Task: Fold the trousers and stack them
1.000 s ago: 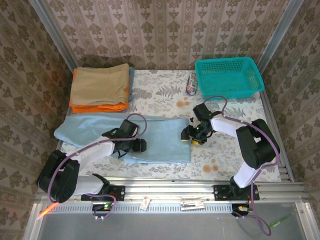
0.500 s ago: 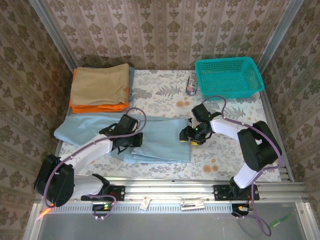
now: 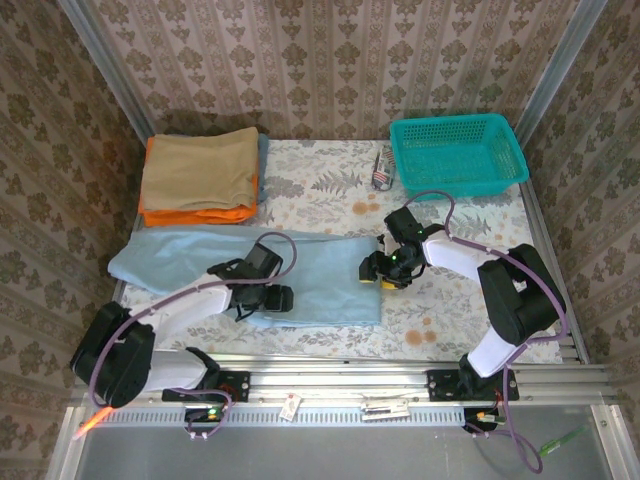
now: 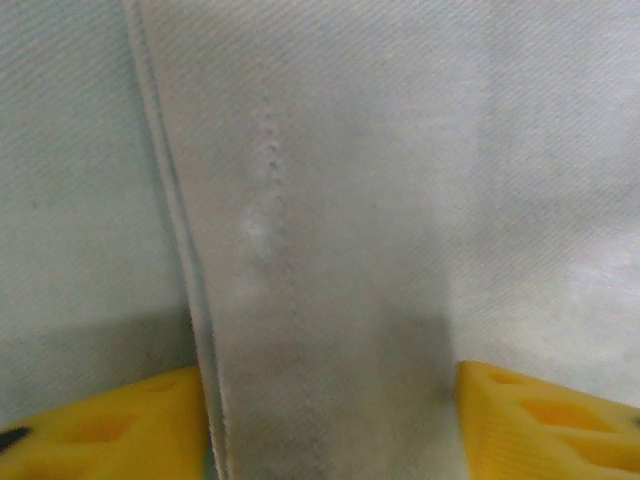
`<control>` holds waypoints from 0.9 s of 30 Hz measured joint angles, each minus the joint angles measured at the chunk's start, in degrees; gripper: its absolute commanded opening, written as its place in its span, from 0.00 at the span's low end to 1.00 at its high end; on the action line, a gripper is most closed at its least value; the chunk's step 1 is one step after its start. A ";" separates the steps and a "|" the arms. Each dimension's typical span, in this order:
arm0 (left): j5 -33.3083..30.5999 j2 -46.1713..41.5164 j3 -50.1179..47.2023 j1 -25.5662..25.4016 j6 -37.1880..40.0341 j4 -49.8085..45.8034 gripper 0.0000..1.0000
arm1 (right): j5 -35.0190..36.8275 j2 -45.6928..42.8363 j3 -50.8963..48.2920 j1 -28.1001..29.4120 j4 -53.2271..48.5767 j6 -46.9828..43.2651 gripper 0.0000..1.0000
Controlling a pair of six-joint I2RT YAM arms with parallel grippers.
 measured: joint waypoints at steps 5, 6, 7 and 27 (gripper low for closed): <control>0.50 -3.23 -2.40 -0.79 -2.51 1.62 0.15 | 0.00 0.00 0.00 0.00 0.04 0.00 0.62; 0.57 -3.32 -2.67 -0.79 -2.64 1.90 0.12 | 0.00 0.00 0.00 0.00 0.02 0.00 0.62; 0.70 -3.32 -2.78 -0.79 -2.93 2.19 0.08 | 0.00 0.00 0.00 0.00 0.02 0.00 0.62; -9.22 -3.87 7.98 -0.59 1.20 -10.27 0.00 | 0.02 -2.27 -0.50 -0.72 0.02 0.00 0.64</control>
